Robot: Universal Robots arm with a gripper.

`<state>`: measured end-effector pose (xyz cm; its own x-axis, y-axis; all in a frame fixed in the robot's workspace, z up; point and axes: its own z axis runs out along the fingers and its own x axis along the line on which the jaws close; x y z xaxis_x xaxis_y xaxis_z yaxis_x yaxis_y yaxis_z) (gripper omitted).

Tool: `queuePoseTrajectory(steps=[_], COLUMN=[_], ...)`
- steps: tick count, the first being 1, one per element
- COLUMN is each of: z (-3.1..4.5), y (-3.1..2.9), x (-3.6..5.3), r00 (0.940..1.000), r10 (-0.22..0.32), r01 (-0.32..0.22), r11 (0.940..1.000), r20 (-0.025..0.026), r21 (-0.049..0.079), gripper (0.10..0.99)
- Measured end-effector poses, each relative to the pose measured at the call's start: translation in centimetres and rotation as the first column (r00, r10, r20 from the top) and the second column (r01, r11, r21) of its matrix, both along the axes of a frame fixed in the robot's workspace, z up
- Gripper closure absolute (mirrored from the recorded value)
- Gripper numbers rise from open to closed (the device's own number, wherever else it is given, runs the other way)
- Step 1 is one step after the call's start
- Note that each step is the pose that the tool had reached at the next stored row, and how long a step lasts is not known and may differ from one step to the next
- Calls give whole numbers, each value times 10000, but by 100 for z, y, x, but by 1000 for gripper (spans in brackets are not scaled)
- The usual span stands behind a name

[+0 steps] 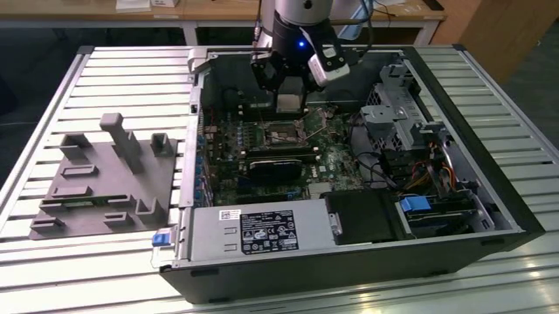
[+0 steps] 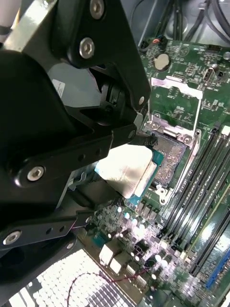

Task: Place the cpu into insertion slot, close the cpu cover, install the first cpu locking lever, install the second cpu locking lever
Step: 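Place the cpu into insertion slot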

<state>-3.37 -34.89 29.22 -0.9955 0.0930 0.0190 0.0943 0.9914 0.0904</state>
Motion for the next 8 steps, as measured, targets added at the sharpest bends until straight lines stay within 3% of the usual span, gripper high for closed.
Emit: queuePoseTrajectory(steps=[4,8], z=[-40,-63], y=[0,0], x=[0,0], r00=[9978,9902], r10=[-667,-1399], r01=[667,1399], r11=[9978,9902], r20=[0,0], r21=[0,-1], gripper=[553,553])
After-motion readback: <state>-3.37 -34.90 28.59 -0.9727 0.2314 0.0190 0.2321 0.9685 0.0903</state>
